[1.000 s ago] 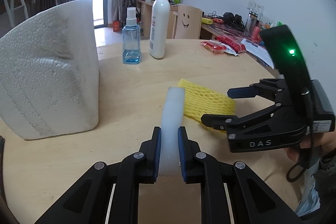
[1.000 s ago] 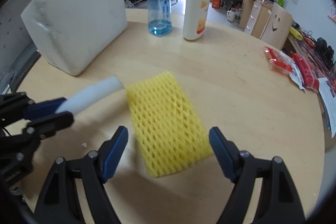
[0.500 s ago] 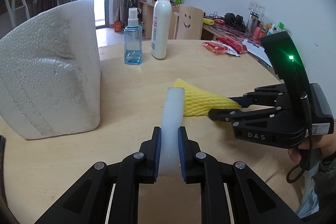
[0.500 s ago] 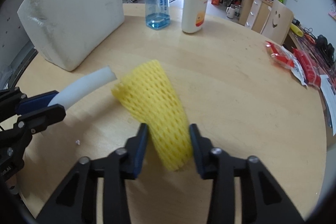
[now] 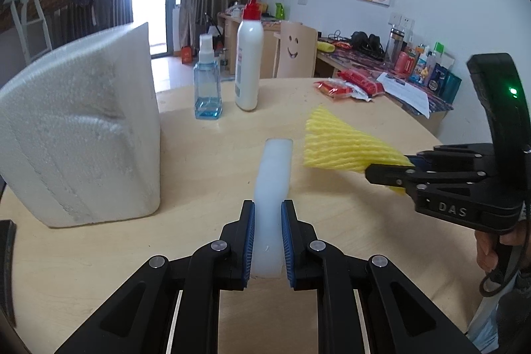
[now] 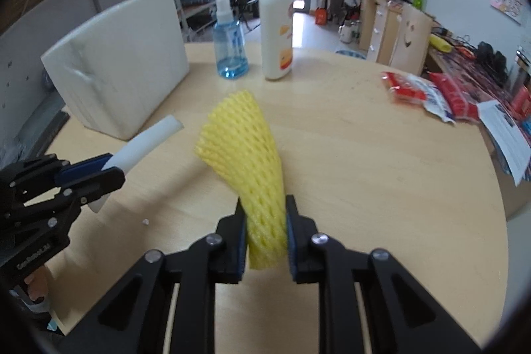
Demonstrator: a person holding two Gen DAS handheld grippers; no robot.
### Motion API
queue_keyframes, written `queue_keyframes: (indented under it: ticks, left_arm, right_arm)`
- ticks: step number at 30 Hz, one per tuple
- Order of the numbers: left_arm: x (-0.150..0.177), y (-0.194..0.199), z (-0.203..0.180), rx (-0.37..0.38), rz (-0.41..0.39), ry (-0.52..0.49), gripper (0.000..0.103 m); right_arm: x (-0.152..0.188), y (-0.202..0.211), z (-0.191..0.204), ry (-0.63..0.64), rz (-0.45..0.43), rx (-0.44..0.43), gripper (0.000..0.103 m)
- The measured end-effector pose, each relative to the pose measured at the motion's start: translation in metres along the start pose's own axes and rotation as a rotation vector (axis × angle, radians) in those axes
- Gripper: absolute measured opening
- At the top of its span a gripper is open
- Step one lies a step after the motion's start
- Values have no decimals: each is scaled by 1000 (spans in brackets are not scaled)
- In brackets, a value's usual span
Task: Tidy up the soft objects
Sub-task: 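Carry the white tube and yellow net with both tools over the foam box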
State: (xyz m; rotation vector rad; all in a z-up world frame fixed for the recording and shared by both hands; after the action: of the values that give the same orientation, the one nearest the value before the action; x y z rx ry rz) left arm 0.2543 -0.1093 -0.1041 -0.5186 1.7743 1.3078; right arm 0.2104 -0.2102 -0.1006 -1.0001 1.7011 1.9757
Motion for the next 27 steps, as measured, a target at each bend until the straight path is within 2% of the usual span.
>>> queue_keyframes:
  ticks: [9, 27]
  left_arm:
    - [-19, 43, -18, -7, -87, -42, 17]
    - [-19, 143, -43, -26, -253, -95, 17]
  right_arm:
    - [3, 52, -4, -64, -120, 5, 23]
    - [8, 156, 9, -91, -393, 68, 23]
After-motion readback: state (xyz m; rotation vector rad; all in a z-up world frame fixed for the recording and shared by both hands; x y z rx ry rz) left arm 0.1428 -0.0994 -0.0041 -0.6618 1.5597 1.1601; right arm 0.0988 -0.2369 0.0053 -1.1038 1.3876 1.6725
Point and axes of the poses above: each gripper's, at about its wrist camera, not at the fingertips, and y roughly against the way its jaws point, z to its left, x to its underside, the point moved 9 cm from there along -y, roughly the way its jaws point, and after that the axes turned 6 degrees about -z, right-handed, at the moved point
